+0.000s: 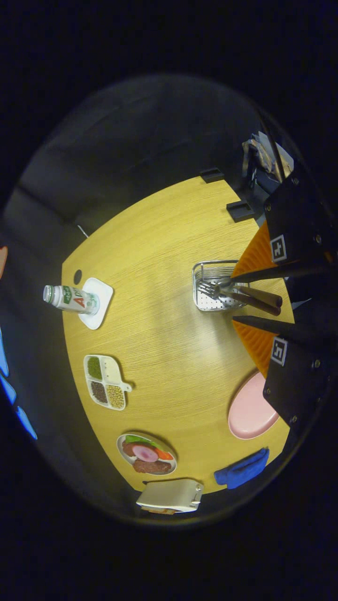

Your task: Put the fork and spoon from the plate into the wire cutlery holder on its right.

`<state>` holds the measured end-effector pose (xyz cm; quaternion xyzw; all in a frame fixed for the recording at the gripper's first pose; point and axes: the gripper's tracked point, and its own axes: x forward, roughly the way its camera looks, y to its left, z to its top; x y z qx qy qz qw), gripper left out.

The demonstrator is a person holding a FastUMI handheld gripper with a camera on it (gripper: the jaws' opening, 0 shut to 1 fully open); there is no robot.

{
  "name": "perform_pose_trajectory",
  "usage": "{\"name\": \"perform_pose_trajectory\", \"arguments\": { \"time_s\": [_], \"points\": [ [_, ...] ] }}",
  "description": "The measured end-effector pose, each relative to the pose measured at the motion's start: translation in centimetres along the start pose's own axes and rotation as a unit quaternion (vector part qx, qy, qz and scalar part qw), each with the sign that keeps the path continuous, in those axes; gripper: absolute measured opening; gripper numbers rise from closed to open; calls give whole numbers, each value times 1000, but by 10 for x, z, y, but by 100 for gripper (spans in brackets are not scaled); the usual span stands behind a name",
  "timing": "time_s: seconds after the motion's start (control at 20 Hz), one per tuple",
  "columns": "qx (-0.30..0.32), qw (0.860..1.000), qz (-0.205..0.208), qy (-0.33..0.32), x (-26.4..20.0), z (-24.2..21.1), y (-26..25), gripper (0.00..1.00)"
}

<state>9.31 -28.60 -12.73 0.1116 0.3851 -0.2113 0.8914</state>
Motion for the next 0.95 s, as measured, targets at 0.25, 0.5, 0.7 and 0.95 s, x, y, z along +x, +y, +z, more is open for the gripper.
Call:
{"name": "perform_pose_trajectory", "arguments": {
  "time_s": [0.25, 0.5, 0.7, 0.95],
  "points": [
    [-12, 986, -16, -166, -46, 39, -3, 43],
    [-6, 943, 1, -333, -130, 63, 7, 43],
    [-2, 897, 26, -440, -197, 71, 24, 43],
    [-7, 848, 79, -524, -261, 74, 54, 43]
  ]
}}
